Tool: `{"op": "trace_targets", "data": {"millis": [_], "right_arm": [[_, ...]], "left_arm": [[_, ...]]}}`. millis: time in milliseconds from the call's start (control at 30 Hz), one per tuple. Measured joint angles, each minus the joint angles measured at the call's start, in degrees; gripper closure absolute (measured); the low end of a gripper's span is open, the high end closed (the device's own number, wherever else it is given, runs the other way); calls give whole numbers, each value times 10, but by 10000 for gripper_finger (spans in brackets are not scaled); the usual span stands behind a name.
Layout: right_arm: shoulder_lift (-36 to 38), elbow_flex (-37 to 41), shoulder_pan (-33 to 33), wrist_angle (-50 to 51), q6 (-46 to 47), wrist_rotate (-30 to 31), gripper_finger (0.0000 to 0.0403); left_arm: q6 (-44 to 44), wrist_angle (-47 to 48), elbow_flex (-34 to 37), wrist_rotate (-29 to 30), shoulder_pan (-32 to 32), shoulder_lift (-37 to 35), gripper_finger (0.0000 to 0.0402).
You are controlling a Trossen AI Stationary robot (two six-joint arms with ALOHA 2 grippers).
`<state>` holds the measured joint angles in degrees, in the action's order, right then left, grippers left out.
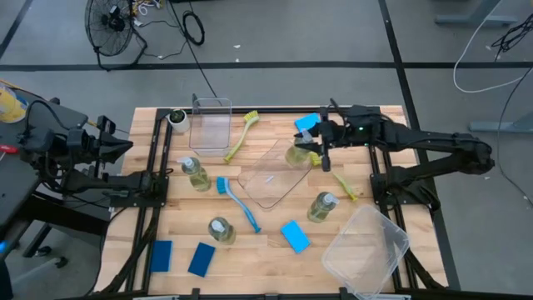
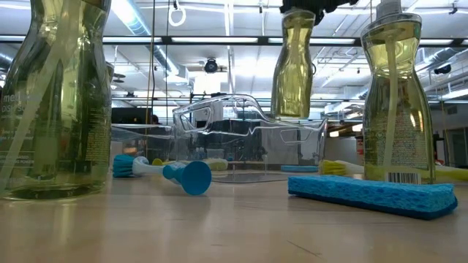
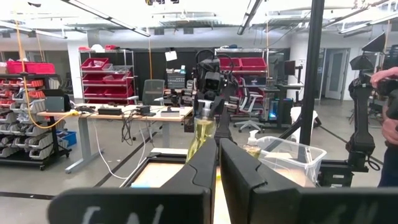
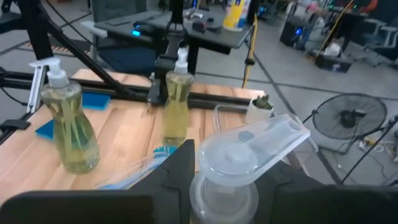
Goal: Pick & Place Kitchen Sink Supplies
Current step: Put the dishwashing liquid bottle into the bottom transparent bin
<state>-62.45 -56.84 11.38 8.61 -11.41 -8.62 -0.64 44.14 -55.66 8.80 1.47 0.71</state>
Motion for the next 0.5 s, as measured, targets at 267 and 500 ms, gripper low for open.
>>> {"op": "trace_targets", "data": {"millis": [267, 500], "right_arm": [[-54, 0, 1, -43, 0, 2, 301], [-83, 0, 11, -54, 6, 7, 301]], "left_arm": [[0, 0, 0, 0, 0, 0, 376], [0, 0, 0, 0, 0, 0, 376]]}}
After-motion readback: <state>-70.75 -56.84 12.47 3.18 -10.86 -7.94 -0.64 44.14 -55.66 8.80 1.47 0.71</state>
